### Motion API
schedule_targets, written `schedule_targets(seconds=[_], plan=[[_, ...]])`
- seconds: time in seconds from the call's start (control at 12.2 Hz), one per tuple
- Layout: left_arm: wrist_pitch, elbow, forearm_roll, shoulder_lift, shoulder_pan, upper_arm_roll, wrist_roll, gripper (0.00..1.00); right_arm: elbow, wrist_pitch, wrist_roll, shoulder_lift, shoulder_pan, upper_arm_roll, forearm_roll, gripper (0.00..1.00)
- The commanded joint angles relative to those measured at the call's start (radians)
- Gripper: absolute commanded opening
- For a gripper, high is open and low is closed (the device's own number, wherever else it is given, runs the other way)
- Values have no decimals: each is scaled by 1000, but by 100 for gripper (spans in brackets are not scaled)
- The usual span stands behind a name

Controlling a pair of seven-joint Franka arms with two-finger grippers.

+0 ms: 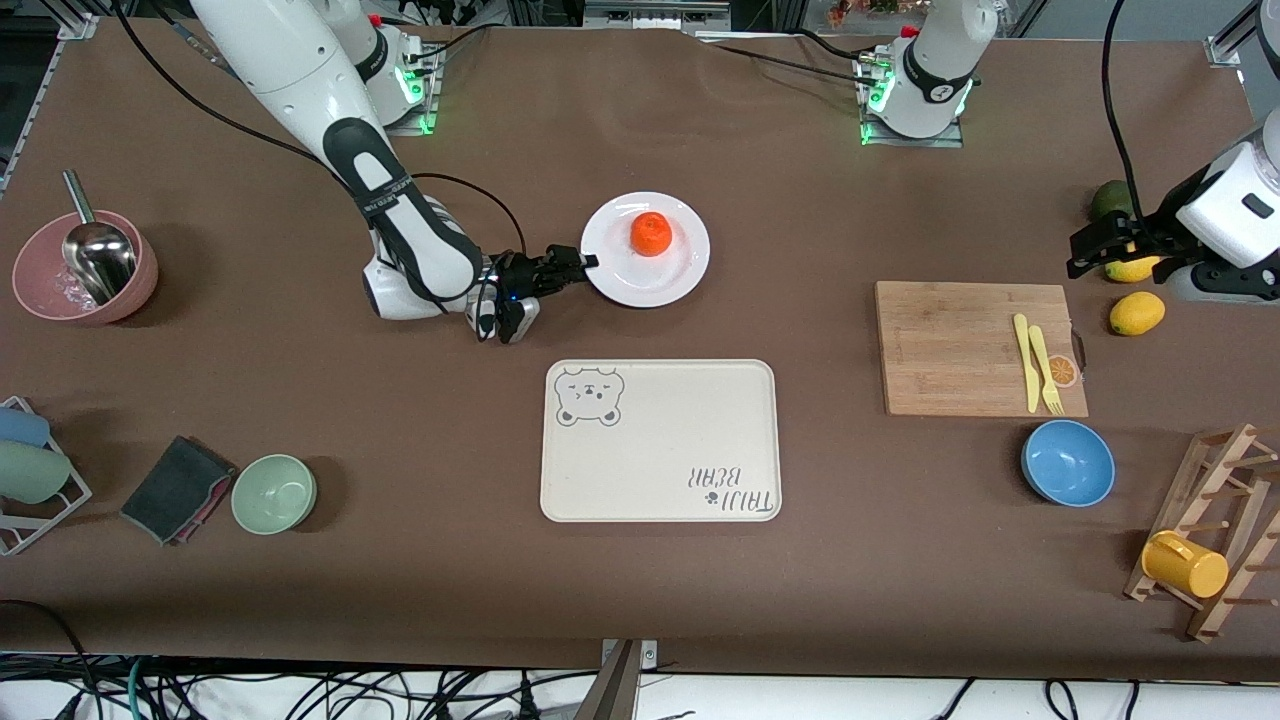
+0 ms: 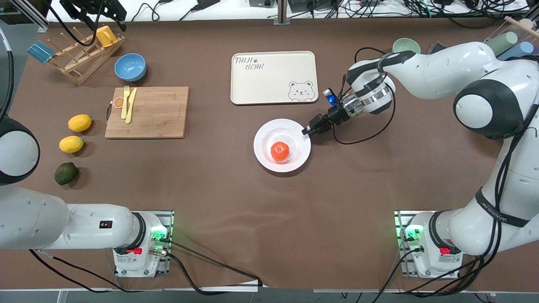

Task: Place orange and plate with both arms
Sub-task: 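Close the right gripper on the plate rim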

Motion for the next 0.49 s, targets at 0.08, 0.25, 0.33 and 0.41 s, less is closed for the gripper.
schedule_targets(seconds=[0.08, 0.25, 0.33, 0.41], plan=[[23, -67, -16, -58, 7, 4, -8, 100, 13, 24, -13, 23, 28, 3, 20, 42], [18, -61, -18, -55, 9, 6, -8, 100, 13, 24, -13, 26, 33, 3, 20, 27], [15, -61, -18, -56, 9, 6, -7, 100, 13, 22, -13, 24, 34, 3, 18, 8], [15, -59, -18, -55, 9, 6, -8, 100, 15, 20, -16, 24, 36, 3, 18, 0]])
